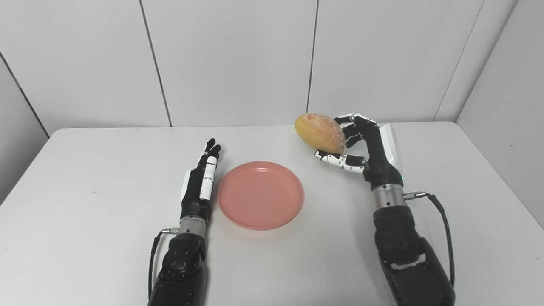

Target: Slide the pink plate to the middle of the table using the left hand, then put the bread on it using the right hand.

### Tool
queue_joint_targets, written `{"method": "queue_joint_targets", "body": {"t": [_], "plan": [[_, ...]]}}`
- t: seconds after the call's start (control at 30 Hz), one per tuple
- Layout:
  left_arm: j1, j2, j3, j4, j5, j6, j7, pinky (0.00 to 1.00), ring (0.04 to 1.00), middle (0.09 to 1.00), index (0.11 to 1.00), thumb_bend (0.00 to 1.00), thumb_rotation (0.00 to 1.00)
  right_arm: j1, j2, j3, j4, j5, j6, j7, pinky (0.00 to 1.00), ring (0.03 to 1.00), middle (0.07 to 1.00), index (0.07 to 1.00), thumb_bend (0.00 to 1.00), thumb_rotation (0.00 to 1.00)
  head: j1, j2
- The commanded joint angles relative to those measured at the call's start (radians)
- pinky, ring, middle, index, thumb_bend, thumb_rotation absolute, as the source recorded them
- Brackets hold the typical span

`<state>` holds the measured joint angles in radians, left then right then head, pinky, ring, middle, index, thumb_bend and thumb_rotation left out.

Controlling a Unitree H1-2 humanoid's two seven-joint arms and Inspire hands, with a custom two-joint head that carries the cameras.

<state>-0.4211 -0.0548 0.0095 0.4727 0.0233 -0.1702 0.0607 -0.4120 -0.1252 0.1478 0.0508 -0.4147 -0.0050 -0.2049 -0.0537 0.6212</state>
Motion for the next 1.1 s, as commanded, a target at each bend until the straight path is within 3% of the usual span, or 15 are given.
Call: {"method": "queue_joint_targets", "body": {"t": [0.0, 0.17, 0.3, 0.43, 0.9, 0.97, 1.07], "plan": [[0.015, -0.012, -0.004, 0.007, 0.013, 0.006, 0.018, 1.0, 0.985, 0.964, 0.954, 0.41, 1.0, -0.022, 0.007, 0.006, -0.041, -0.007, -0.002, 0.025, 0.41, 0.475, 0.467, 0.522, 0.52, 0.0, 0.0, -0.002], [0.012, -0.016, -0.004, -0.002, 0.01, 0.044, 0.024, 1.0, 0.998, 0.974, 0.964, 0.42, 1.0, -0.018, 0.034, 0.049, -0.027, -0.03, -0.008, 0.065, 0.41, 0.475, 0.466, 0.524, 0.52, 0.0, 0.0, -0.002], [0.013, -0.021, -0.007, -0.008, 0.013, 0.058, 0.027, 1.0, 0.999, 0.973, 0.966, 0.43, 1.0, -0.028, 0.048, 0.093, 0.057, -0.053, -0.074, 0.06, 0.41, 0.468, 0.462, 0.527, 0.52, 0.0, 0.001, -0.003], [0.009, -0.024, -0.012, -0.001, 0.025, 0.055, 0.038, 1.0, 0.992, 0.969, 0.961, 0.43, 1.0, -0.044, 0.055, 0.125, 0.122, -0.067, -0.068, 0.077, 0.4, 0.475, 0.464, 0.524, 0.52, 0.0, 0.001, -0.004], [0.019, -0.034, -0.012, -0.037, 0.022, 0.08, 0.032, 1.0, 0.995, 0.971, 0.96, 0.4, 1.0, -0.112, 0.04, 0.203, 0.348, -0.198, -0.158, 0.017, 0.3, 0.379, 0.425, 0.538, 0.51, 0.0, 0.008, 0.0], [0.02, -0.033, -0.014, -0.041, 0.025, 0.083, 0.032, 1.0, 0.997, 0.975, 0.962, 0.39, 1.0, -0.117, 0.035, 0.212, 0.36, -0.214, -0.167, 0.012, 0.31, 0.388, 0.428, 0.539, 0.51, 0.0, 0.011, 0.003], [0.021, -0.034, -0.014, -0.04, 0.032, 0.07, 0.042, 0.99, 0.983, 0.964, 0.955, 0.4, 1.0, -0.126, 0.026, 0.236, 0.383, -0.264, -0.191, -0.033, 0.48, 0.551, 0.478, 0.513, 0.52, 0.0, 0.01, 0.005]]}}
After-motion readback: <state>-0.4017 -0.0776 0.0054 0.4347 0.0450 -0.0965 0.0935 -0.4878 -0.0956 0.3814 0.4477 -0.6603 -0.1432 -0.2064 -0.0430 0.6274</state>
